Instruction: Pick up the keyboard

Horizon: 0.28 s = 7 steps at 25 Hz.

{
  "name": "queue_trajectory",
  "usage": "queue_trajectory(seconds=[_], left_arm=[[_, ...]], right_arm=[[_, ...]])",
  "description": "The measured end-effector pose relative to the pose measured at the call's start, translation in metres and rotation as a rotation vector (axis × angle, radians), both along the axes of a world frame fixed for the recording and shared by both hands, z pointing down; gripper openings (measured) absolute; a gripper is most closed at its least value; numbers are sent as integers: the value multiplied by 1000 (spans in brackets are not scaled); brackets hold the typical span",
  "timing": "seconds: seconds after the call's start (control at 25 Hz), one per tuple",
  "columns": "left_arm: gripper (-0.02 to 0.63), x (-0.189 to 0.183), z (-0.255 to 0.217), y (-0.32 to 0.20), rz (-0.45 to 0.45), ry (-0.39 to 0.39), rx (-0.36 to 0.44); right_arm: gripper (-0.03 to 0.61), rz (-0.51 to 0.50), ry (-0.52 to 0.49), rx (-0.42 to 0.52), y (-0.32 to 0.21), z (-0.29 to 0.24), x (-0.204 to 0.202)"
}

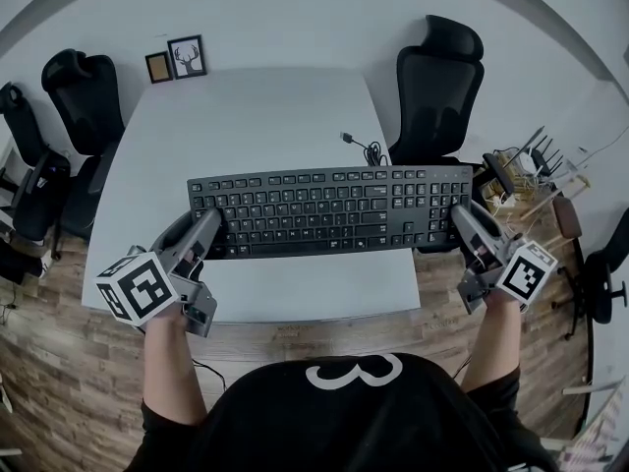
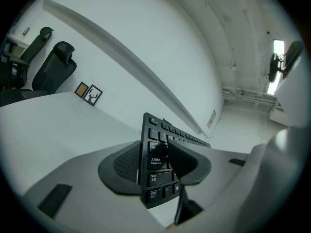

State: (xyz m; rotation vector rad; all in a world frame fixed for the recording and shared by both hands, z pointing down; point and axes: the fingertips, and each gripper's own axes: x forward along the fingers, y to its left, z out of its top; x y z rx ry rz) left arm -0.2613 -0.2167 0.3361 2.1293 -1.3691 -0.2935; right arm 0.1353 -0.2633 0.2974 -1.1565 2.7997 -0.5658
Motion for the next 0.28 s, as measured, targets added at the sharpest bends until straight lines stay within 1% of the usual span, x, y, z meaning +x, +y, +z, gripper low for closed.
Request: queue_trajectory(seconds=[0.12, 0.28], left_arm=[[173, 1, 1, 0, -2, -1, -7], [173, 0, -2, -2, -9, -5, 3]], right_arm=[[155, -2, -12, -9, -1, 2, 0], [153, 19, 1, -2, -4, 2, 4]])
